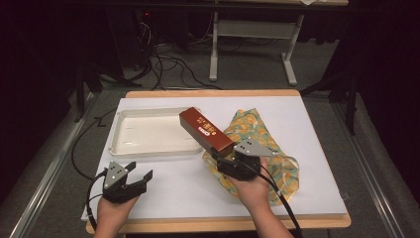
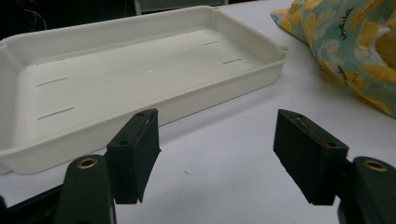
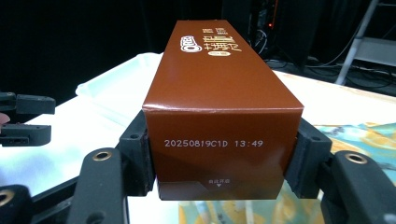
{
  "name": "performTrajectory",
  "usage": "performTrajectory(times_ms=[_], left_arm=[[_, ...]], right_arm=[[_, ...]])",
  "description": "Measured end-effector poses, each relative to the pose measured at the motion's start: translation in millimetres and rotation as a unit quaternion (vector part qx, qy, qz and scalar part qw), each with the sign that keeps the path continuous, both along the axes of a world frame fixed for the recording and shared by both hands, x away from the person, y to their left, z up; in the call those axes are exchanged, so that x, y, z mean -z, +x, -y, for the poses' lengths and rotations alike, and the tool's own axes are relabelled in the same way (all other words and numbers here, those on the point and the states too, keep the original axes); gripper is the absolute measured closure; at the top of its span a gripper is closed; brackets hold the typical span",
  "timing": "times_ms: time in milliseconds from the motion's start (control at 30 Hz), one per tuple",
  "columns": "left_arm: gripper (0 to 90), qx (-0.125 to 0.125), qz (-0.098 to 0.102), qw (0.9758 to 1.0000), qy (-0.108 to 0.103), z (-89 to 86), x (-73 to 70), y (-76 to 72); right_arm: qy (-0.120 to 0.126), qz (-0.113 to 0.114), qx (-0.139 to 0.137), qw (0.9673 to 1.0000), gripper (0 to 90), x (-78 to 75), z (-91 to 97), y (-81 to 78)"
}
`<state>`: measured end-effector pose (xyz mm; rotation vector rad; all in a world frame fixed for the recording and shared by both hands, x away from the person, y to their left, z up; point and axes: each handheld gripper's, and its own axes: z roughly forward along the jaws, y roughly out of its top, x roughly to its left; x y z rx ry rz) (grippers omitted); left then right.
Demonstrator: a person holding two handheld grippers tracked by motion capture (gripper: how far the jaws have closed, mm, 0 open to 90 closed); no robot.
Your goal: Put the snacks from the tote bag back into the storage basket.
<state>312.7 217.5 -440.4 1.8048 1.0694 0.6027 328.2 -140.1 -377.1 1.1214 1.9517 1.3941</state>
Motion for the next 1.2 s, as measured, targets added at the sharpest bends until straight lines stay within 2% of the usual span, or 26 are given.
performTrajectory(times_ms=[233,600,800,900,1200], left_arm=[[31.8,-0.006,0.0,1.0,-0.006,-4.4,0.2,0.3],[31.7,-0.016,0.001,0.9997,-0.019,-15.7,-1.3,0.5],[31.7,-0.018,0.001,0.9995,-0.026,-16.9,-1.9,0.9],[31.7,-0.017,0.001,0.9995,-0.026,-16.7,-1.5,0.6],[31.7,-0.016,-0.001,0.9996,-0.025,-15.1,-0.9,0.7]], right_arm=[[0.002,-0.01,-0.015,0.9998,39.5,6.7,-20.3,8.8],[0.007,-0.019,-0.041,0.999,39.5,11.9,-65.0,30.4],[0.002,-0.027,-0.046,0.9986,39.5,20.8,-88.6,43.0],[0.002,-0.034,-0.045,0.9984,39.5,25.7,-96.1,51.2],[-0.011,-0.037,-0.039,0.9985,39.6,31.9,-108.1,73.4]])
